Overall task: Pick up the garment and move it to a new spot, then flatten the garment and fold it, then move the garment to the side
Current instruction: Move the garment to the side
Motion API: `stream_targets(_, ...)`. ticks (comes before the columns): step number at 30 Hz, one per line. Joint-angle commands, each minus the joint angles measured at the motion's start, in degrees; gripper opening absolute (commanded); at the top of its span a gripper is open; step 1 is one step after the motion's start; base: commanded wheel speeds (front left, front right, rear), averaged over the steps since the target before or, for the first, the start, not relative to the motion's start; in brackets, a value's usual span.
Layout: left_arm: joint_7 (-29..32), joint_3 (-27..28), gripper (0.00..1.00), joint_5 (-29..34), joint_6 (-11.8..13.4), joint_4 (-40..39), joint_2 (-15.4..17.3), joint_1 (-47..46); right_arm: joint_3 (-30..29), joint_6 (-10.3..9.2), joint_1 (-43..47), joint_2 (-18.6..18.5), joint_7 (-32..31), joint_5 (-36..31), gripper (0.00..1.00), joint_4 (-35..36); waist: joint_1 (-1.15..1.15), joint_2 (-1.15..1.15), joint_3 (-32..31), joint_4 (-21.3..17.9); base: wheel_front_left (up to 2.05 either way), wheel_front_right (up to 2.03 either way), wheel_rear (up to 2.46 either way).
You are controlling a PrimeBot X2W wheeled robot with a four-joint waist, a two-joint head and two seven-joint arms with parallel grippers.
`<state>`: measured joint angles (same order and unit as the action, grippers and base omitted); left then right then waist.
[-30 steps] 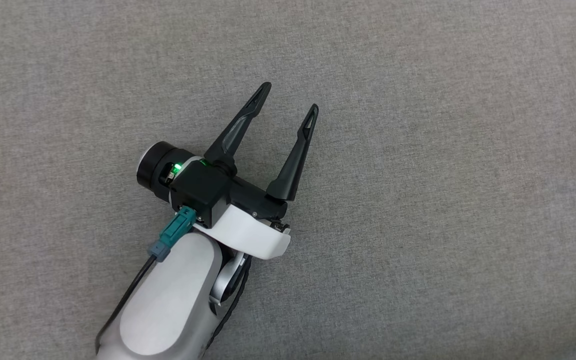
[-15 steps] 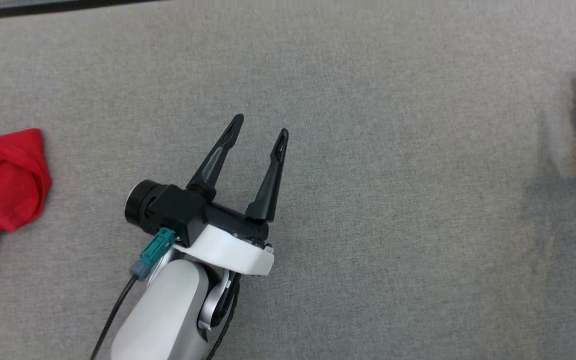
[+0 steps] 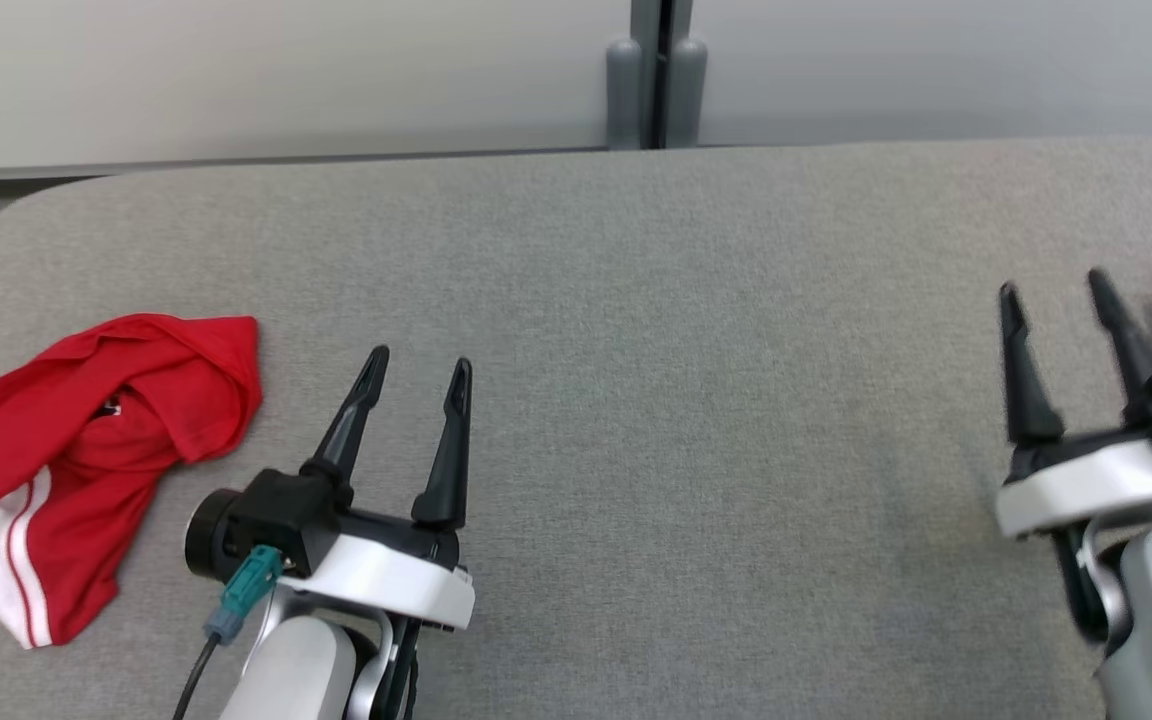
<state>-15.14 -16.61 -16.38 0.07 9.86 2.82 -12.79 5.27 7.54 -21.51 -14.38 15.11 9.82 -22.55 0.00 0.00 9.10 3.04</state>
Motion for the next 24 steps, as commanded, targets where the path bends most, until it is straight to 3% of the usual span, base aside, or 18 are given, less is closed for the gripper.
stream_targets(1,0.01,0.26,1.0,0.32,-0.16,0.25,0.16,0.83,0.04,-0.09,1.77,0.47,0.05,-0.58,1.0,0.7,0.0,0.0,-1.78,1.45,0.0,0.0,0.0)
stream_targets(11,0.01,1.57,1.0,2.25,0.25,1.56,0.2,6.23,-2.1,-0.1,11.38,7.95,0.05,-2.31,1.0,5.14,0.0,0.0,-4.4,1.52,0.0,0.0,0.0)
stream_targets(24,0.01,2.59,1.0,1.78,0.98,1.66,0.18,7.89,-2.49,-0.09,15.25,10.13,0.05,-3.57,1.0,6.12,0.0,0.0,-5.56,1.62,0.0,0.0,0.0)
